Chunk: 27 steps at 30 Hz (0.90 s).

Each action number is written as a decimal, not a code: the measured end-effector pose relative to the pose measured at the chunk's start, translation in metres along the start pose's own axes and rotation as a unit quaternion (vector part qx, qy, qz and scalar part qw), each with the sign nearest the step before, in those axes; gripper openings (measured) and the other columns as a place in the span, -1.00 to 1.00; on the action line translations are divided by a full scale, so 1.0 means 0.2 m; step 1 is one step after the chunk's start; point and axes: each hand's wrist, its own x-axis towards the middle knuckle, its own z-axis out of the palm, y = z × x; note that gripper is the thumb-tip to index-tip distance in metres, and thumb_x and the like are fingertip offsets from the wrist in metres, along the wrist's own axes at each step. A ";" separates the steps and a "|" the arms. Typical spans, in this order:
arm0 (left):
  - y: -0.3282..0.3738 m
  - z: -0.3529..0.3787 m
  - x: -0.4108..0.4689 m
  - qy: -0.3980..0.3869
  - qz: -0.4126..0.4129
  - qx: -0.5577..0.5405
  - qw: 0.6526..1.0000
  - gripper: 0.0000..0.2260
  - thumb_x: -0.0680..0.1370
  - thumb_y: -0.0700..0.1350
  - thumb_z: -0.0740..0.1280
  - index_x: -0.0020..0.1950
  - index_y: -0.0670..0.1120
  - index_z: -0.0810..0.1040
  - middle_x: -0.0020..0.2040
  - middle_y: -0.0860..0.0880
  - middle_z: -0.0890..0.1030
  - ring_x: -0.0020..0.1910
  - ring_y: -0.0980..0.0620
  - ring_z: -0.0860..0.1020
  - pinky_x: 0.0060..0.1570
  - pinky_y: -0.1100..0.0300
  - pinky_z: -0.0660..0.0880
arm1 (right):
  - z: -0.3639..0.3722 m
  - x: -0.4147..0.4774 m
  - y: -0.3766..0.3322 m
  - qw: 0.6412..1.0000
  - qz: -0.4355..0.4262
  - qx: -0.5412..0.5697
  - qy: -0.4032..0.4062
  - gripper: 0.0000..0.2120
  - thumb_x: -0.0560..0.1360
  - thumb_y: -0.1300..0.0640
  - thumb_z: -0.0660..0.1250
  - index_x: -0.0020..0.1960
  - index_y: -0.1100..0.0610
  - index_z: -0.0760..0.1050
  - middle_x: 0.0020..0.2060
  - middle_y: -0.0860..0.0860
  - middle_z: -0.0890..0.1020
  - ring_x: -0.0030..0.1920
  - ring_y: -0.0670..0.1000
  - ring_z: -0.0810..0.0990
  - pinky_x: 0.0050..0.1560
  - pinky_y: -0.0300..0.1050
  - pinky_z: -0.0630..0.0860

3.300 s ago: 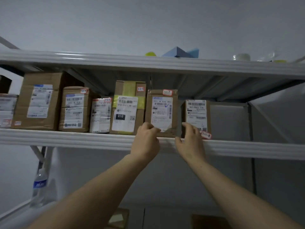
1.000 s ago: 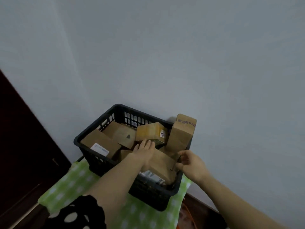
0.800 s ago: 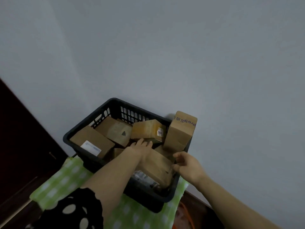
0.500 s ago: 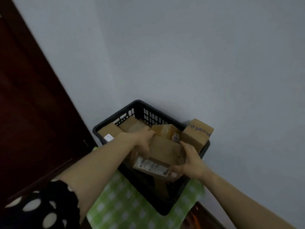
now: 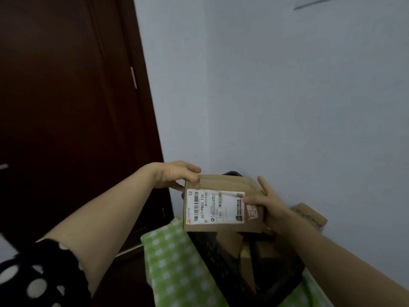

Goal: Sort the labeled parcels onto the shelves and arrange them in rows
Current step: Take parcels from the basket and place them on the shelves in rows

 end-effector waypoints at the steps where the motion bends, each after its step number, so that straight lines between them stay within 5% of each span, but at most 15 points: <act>1: -0.04 -0.03 -0.05 0.014 0.000 -0.038 0.999 -0.05 0.01 -0.04 0.46 0.42 -0.04 0.32 0.21 0.02 0.49 0.24 0.05 0.44 0.13 0.14 0.50 | 0.03 0.01 -0.01 0.999 0.000 0.039 0.007 -0.13 0.44 0.42 0.31 0.56 0.03 -0.07 -0.06 0.07 0.57 -0.19 0.09 0.66 -0.33 -0.01 0.59; 4: -0.18 -0.06 -0.18 0.030 0.014 -0.146 0.989 -0.25 0.05 -0.04 0.47 0.25 -0.06 0.43 0.15 -0.07 0.53 0.15 0.04 0.49 0.06 0.14 0.54 | 0.10 0.05 -0.03 0.993 -0.004 0.120 0.016 -0.08 0.36 0.19 0.43 0.55 -0.02 -0.04 0.28 0.13 0.48 0.18 0.13 0.54 -0.03 0.11 0.55; 6: -0.25 -0.05 -0.24 0.040 0.028 -0.224 0.973 -0.33 0.08 -0.02 0.47 0.18 -0.11 0.51 0.09 -0.11 0.56 0.11 0.02 0.51 0.13 0.10 0.52 | 0.18 0.06 -0.03 0.993 -0.001 0.122 0.007 -0.08 0.19 0.12 0.55 0.44 -0.03 0.18 0.40 0.13 0.34 0.36 0.14 0.36 0.10 0.19 0.48; 9: -0.30 -0.02 -0.30 0.056 0.053 -0.317 0.945 -0.40 0.08 -0.03 0.47 0.10 -0.13 0.54 0.07 -0.12 0.56 0.12 -0.02 0.50 0.20 0.04 0.47 | 0.33 0.06 -0.02 0.992 0.004 0.118 -0.045 -0.32 0.06 0.12 0.64 0.04 -0.04 0.33 0.26 0.14 0.49 0.28 0.15 0.44 0.03 0.23 0.54; 13: -0.34 0.00 -0.35 0.061 0.075 -0.328 0.940 -0.42 0.11 -0.05 0.44 0.14 -0.09 0.59 0.10 -0.12 0.58 0.14 -0.02 0.51 0.25 0.06 0.44 | 0.48 0.06 -0.02 0.992 -0.014 0.071 -0.107 -0.27 0.25 0.27 0.53 0.36 0.13 0.34 0.09 0.16 0.65 0.14 0.23 0.60 0.14 0.35 0.48; 19: -0.38 -0.07 -0.43 0.054 0.087 -0.324 0.940 -0.43 0.10 -0.13 0.41 0.13 -0.09 0.61 0.12 -0.10 0.64 0.15 -0.03 0.54 0.33 0.06 0.36 | 0.61 0.07 -0.07 0.994 -0.056 -0.015 -0.090 -0.41 0.37 0.37 0.43 0.34 0.07 0.40 0.01 0.10 0.69 0.01 0.11 0.67 -0.15 0.00 0.59; 27: -0.41 -0.10 -0.45 0.060 0.088 -0.326 0.939 -0.53 0.24 -0.25 0.26 0.14 -0.11 0.58 0.13 -0.11 0.64 0.18 -0.07 0.54 0.34 0.05 0.37 | 0.68 0.07 -0.12 0.989 -0.074 -0.059 -0.114 -0.34 0.37 0.36 0.44 0.38 -0.02 0.36 0.02 0.07 0.68 0.02 0.06 0.67 -0.13 0.01 0.59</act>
